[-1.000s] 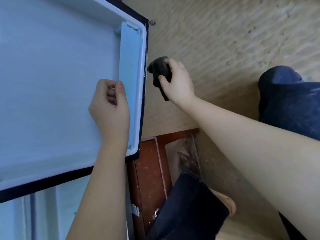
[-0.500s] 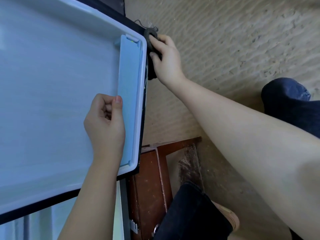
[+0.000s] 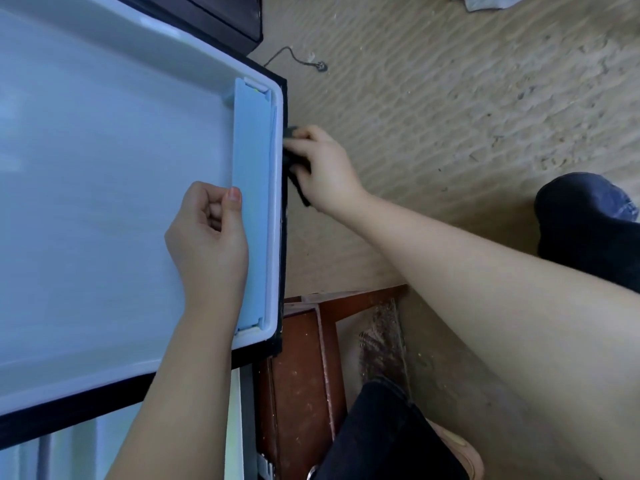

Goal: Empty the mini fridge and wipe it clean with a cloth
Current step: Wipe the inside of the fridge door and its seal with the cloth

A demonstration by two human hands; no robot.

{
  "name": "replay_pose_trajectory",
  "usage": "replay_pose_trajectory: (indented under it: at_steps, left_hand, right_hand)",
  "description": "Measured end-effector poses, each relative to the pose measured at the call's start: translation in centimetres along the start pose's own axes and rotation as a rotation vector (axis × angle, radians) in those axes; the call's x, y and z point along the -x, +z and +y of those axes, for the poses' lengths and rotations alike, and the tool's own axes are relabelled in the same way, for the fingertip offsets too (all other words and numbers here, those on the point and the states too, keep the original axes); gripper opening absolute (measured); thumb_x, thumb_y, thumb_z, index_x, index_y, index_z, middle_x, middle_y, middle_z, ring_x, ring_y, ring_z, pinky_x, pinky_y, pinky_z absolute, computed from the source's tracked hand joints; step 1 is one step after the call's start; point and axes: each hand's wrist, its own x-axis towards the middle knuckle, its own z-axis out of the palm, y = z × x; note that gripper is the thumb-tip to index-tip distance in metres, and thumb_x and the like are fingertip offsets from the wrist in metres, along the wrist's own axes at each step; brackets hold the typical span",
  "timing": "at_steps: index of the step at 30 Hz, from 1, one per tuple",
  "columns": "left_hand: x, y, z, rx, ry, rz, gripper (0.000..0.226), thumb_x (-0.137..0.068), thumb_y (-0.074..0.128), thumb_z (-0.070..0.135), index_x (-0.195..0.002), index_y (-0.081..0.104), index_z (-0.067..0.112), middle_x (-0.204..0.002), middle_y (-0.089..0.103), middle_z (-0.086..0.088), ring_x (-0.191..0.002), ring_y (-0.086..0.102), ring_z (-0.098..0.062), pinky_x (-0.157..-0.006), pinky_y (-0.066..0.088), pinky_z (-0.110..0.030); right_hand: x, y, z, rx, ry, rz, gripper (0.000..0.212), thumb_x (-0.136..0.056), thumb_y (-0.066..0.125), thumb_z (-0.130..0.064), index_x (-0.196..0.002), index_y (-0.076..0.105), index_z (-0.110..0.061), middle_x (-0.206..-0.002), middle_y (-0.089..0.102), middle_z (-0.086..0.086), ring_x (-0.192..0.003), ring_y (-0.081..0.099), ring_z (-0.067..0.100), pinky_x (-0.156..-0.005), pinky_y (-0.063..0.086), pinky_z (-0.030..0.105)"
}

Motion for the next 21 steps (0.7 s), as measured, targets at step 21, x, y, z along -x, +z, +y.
replay_pose_trajectory:
  at_steps: [21]
  left_hand:
    - [-2.3, 0.7, -2.1, -0.062, 0.009, 0.045, 0.016, -0.094, 0.054, 0.020, -0.080, 0.052, 0.012, -0.057, 0.044, 0.008, -0.053, 0.041, -0.005, -0.057, 0.031, -0.011]
  right_hand:
    - [6.8, 2.8, -1.0, 0.027, -0.095, -0.208, 0.026, -0.076, 0.059, 0.007, -0.090, 0.074, -0.009, -0.090, 0.069, 0.003, -0.089, 0.061, 0.024, -0.074, 0.051, 0.037]
